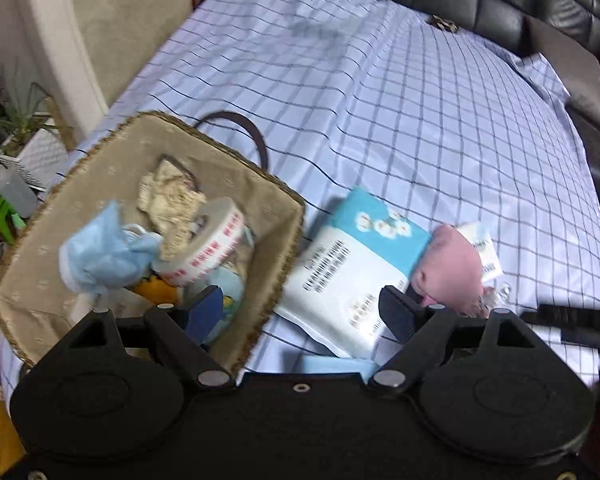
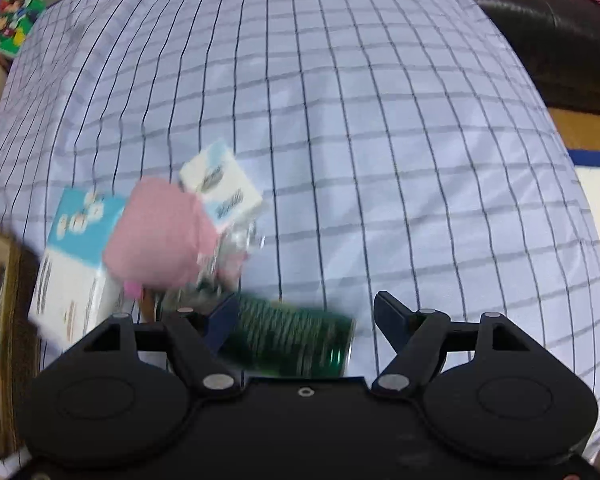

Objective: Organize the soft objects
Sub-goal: 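Move both tools back over the remaining pile, then grasp the pink pouch with the right tool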

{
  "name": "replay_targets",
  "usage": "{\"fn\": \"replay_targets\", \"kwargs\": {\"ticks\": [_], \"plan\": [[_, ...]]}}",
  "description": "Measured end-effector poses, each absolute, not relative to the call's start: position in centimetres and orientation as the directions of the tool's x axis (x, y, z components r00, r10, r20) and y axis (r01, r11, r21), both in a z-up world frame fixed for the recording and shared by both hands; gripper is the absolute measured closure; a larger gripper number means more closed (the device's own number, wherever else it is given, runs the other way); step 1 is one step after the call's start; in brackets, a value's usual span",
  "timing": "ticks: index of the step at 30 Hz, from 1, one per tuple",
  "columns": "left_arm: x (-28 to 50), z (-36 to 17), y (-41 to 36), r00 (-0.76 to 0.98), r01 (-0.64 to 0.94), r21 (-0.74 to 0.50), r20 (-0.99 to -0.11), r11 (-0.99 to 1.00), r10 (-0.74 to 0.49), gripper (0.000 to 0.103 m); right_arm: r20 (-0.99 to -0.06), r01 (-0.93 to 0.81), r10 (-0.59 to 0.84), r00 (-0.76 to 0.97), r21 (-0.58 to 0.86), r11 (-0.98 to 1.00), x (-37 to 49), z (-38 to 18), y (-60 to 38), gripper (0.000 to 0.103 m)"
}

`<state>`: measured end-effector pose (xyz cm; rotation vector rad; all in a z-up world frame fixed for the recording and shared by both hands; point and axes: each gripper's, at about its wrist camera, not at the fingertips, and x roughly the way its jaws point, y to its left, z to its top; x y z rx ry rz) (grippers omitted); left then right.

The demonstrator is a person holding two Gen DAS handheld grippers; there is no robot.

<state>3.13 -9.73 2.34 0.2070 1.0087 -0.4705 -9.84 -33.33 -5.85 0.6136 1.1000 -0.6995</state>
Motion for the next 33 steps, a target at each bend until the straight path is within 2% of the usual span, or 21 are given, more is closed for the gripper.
{"fn": "replay_targets", "kwargs": {"ticks": [11,28,33], "plan": [[2.9,1.1,-11.1,0.392,0.487,-0.055,-0.878,0.872,-0.274,0.022,-0.912,0.783,-0.234,0.336,0.132,0.608,-3.8,-6.1,-36.3,0.029],[3.4,0.4,-10.9,0.361,0.473,-0.068,-0.894,0.878,-0.264,0.022,-0.912,0.734,-0.083,0.401,0.266,0.625,0.9,-6.8,-33.8,0.026],[3.5,0.4,-10.6,0.358,0.462,-0.071,-0.897,0.884,-0.259,0.022,-0.921,0.705,-0.086,0.379,0.227,0.672,2.5,-7.7,-31.6,0.026]]}}
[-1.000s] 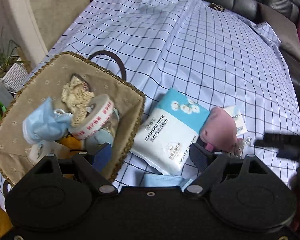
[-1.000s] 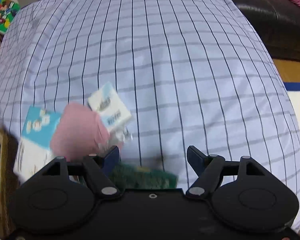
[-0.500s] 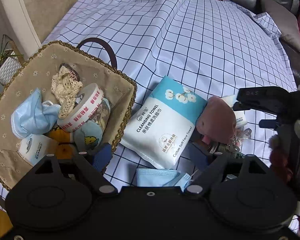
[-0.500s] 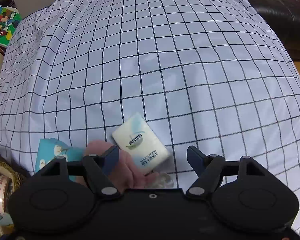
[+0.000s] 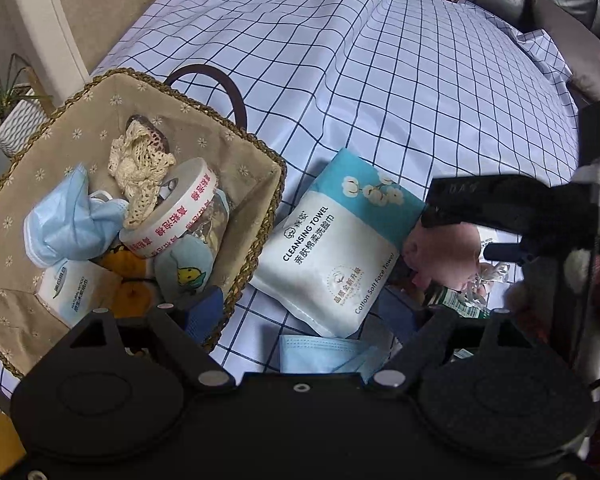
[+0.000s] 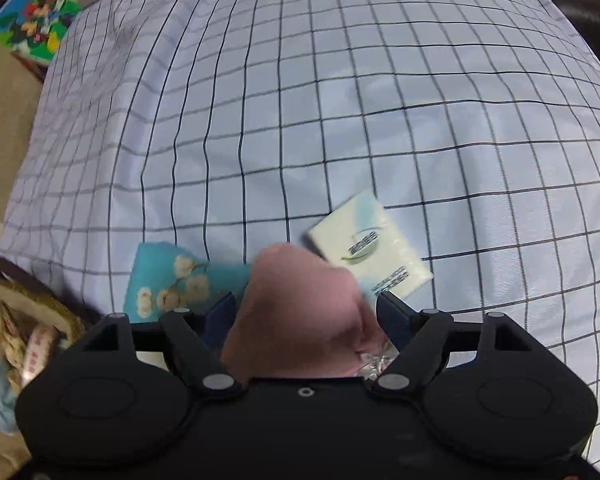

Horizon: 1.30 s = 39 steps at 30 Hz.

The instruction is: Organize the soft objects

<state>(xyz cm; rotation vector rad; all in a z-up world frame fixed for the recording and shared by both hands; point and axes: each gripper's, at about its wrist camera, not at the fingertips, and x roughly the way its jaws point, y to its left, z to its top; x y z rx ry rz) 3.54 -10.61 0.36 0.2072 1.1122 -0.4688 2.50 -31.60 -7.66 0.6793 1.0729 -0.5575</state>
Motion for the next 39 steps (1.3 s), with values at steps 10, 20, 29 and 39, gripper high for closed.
{"fn": "replay_targets", "kwargs": {"ticks": [10,20,29,39], "plan": [[3.4,0.2,-10.6,0.347,0.48,-0.066,-0.901,0.875,-0.259,0.022,-0.932,0.687,-0.212,0.295,0.053,0.725,0.7,-8.1,-31.4,0.023],[2.4,-0.7,-11.7,0.344,0.52,-0.02,-0.91,0.854,-0.231,0.022,-0.934,0.752,-0.24,0.266,0.045,0.658,-6.0,-7.8,-35.2,0.018],[0.3,-2.4,-12.9,0.348,0.586,0.022,-0.909,0.81,-0.227,0.022,-0.922,0.798,-0.371,0.115,-0.136,0.587,-9.7,-8.7,-37.1,0.021],[-2.7,-5.5,-14.1,0.384,0.623,0.07,-0.895,0.779,-0.226,0.021,-0.959,0.827,-0.269,0.092,-0.077,0.557,-12.1,-11.8,-38.4,0.02]]}}
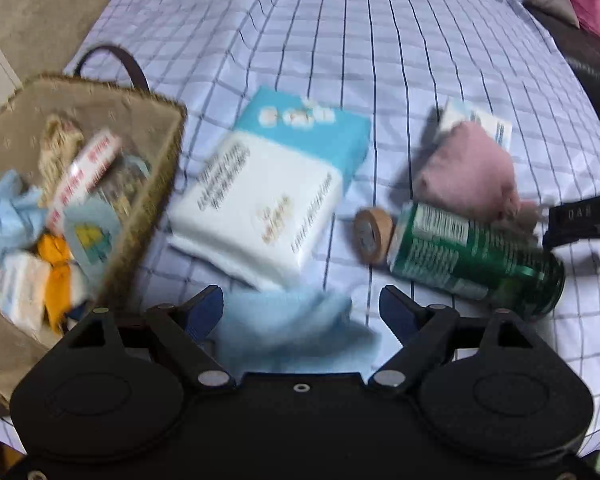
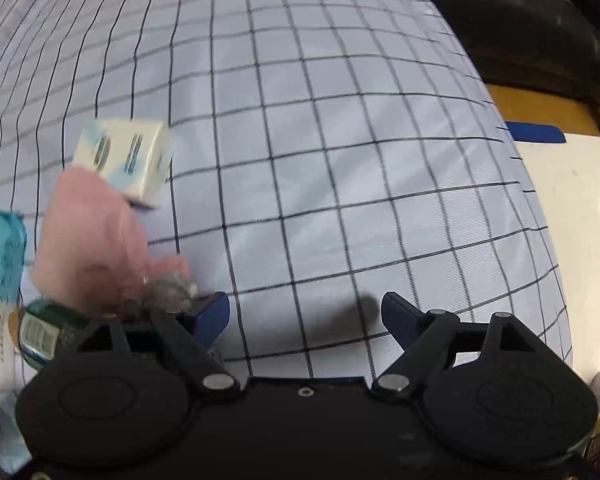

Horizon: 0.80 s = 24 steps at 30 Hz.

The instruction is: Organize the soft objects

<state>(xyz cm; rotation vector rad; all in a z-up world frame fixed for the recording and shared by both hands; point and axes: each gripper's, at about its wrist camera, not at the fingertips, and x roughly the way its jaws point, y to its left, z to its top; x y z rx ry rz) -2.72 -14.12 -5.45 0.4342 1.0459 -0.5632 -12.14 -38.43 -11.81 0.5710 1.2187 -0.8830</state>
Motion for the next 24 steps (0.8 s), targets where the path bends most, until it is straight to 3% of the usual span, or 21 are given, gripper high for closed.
{"fn": "replay_targets", "kwargs": {"ticks": [9,13,24], "plan": [[-5.4,-7.2,-12.4,0.404,0.607,0.089,-0.89,0.79,-0.21,0.021,-0.964,0.779,-0.252,0.08,-0.097,0.62,-11.8,-12.4,-37.9,0.016],[-5.8,-6.6,-12.1,0.428,0.592,0.114,-0.883,0.798,-0.191,0.021,-0.966,0.771,-0.249,0.075,-0.102,0.629,-12.2,-12.9,-38.7,0.002],[-7.2,-7.0,-13.0,0.427,0.589,0.143,-0.891,0.795,-0.156,0.021,-0.969,0.698,-0.221,0.11,-0.083,0.711,-13.0,-13.5,-39.9,0.0]]}}
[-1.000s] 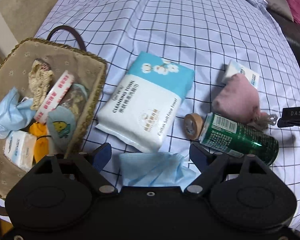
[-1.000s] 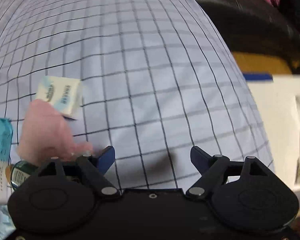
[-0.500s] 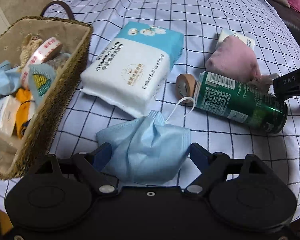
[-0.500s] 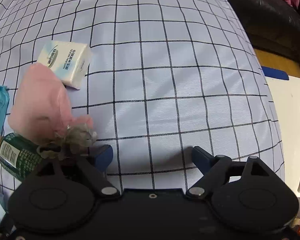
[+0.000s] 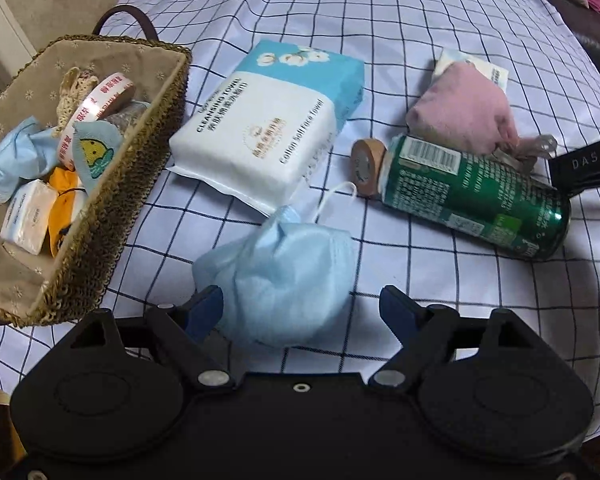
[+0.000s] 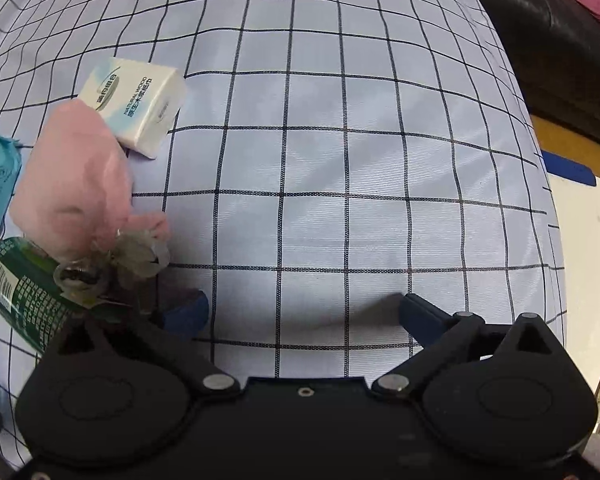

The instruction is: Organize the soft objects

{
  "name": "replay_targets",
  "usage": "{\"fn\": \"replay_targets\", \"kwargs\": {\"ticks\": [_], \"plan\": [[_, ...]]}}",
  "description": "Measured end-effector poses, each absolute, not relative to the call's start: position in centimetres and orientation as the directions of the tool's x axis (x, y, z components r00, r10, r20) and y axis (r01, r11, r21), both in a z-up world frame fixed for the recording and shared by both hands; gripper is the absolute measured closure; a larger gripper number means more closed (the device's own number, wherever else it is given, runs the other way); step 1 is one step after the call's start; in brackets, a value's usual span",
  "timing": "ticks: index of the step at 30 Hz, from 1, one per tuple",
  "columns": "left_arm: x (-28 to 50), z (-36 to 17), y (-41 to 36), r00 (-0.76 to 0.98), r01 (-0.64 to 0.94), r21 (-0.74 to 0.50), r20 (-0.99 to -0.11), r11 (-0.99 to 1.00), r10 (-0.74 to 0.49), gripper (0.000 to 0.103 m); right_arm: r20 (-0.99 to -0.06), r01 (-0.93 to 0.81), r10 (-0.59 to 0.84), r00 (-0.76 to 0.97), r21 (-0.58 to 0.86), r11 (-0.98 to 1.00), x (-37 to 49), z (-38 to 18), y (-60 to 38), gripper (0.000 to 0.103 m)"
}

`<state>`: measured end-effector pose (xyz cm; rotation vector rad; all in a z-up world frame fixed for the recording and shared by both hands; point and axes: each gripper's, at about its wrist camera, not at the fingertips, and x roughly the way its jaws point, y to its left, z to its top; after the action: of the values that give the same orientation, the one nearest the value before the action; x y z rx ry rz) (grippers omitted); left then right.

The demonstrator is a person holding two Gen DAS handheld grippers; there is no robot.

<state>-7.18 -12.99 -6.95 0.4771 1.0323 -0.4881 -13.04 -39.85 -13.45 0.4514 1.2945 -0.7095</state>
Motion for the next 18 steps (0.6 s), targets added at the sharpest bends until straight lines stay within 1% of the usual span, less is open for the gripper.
{"fn": "replay_targets", "kwargs": {"ticks": [8,18], "plan": [[-7.8,-7.3,-13.5,0.425,0.587,0.158,-0.895,0.794,-0.136,0.021,-0.973,0.673,-0.197,0.124,-0.064,0.737,-13.1,-13.5,-40.2,0.0],[-5.9,-9.1,-14.9,0.419,0.561,0.183,-0.904,0.808,-0.086,0.021,-0.969,0.664,-0.204,0.141,-0.061,0.745,-13.1,-13.8,-40.5,0.0]]}}
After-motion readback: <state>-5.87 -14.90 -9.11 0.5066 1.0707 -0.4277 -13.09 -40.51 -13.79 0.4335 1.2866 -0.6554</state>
